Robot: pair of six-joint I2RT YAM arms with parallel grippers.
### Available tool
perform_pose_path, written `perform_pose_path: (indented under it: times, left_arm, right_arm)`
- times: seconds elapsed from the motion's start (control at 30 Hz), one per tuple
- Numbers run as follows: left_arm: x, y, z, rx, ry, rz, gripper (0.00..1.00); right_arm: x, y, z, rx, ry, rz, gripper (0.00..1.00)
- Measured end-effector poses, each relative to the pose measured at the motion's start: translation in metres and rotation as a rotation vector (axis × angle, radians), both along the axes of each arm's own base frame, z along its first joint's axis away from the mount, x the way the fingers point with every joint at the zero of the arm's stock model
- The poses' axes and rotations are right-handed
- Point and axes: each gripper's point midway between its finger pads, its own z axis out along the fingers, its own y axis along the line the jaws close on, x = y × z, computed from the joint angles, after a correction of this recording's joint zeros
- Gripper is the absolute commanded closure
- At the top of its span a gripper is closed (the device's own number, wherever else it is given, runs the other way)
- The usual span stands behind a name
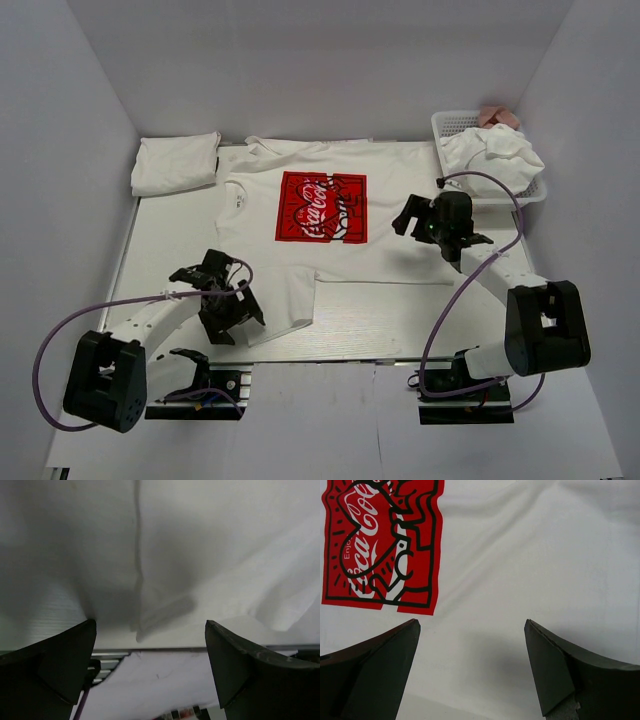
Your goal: Fold and stack the t-shirts
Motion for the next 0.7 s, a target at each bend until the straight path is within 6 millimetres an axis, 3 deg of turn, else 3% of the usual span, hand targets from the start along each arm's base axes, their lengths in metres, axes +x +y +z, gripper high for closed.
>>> perform_pose_path:
  times: [0.13, 0.23, 0.27, 0.33, 0.37, 0.4, 0.43, 0.7]
  left_arm:
    - [-0.013, -0.007, -0.004, -0.020, 0.051, -0.003, 0.07]
    - [-0.014, -0.011, -0.006, -0.024, 0.062, -0.007, 0.24]
    - [-0.014, -0.013, -0.006, -0.030, 0.062, -0.008, 0.39]
    - [-0.013, -0.018, -0.009, -0.047, 0.059, -0.014, 0.60]
    - [-0.014, -0.020, -0.011, -0.052, 0.058, -0.023, 0.86]
    - [-0.014, -0.022, -0.012, -0.060, 0.062, -0.026, 0.96]
    - [-0.014, -0.024, -0.014, -0.070, 0.062, -0.038, 1.00]
    - [-0.009, -0.034, -0.011, -0.111, -0.003, -0.121, 1.00]
  right_arm:
    - [0.000, -0.002, 0.000, 0.010, 0.006, -0.022, 0.10]
    - [0.000, -0.004, 0.000, 0.015, 0.008, -0.044, 0.10]
    - [-0.001, -0.005, 0.001, 0.016, 0.009, -0.053, 0.10]
    - [-0.003, -0.010, 0.001, 0.018, 0.011, -0.090, 0.10]
    - [-0.004, -0.013, 0.001, 0.016, 0.014, -0.110, 0.10]
    - [-0.007, -0.016, 0.001, 0.018, 0.017, -0.134, 0.10]
    - [-0.010, -0.020, 0.000, 0.017, 0.021, -0.158, 0.10]
    - [-0.042, -0.054, -0.012, 0.020, 0.082, -0.360, 0.10]
